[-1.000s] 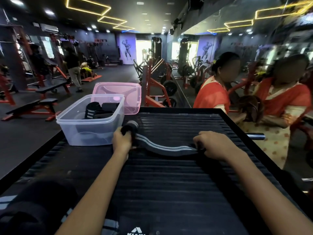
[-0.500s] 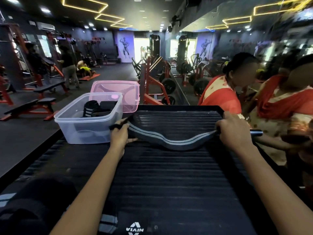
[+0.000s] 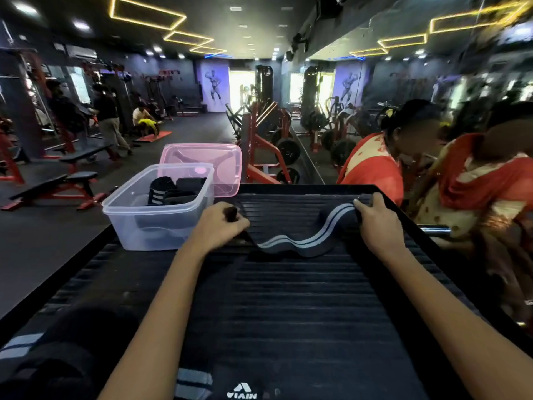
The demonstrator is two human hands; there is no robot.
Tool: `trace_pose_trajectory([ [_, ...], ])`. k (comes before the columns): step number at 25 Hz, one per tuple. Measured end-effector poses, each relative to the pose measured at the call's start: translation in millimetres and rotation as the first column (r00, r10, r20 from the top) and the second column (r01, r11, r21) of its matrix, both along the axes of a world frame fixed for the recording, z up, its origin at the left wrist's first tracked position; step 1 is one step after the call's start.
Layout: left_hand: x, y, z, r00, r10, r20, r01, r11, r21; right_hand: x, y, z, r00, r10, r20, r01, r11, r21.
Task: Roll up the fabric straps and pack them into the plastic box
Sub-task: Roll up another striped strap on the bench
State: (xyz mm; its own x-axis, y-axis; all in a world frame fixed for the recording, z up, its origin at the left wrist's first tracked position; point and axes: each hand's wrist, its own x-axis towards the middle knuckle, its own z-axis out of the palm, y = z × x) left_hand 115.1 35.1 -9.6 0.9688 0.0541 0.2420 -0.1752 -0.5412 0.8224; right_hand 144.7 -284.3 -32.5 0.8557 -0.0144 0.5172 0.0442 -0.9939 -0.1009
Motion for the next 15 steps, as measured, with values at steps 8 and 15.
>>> trace_pose_trajectory([
  [8, -55, -31, 54, 0.895, -0.443, -0.046, 0.446, 0.893, 0.066, 69, 74, 26, 0.976, 0.216, -0.002, -0.215, 0.97, 0.11],
  [15, -70, -91, 25, 0.734, -0.636, -0.24, 0.623, 0.488, 0.612, 60, 77, 21, 0.769, 0.271, -0.579, -0.34, 0.94, -0.012],
])
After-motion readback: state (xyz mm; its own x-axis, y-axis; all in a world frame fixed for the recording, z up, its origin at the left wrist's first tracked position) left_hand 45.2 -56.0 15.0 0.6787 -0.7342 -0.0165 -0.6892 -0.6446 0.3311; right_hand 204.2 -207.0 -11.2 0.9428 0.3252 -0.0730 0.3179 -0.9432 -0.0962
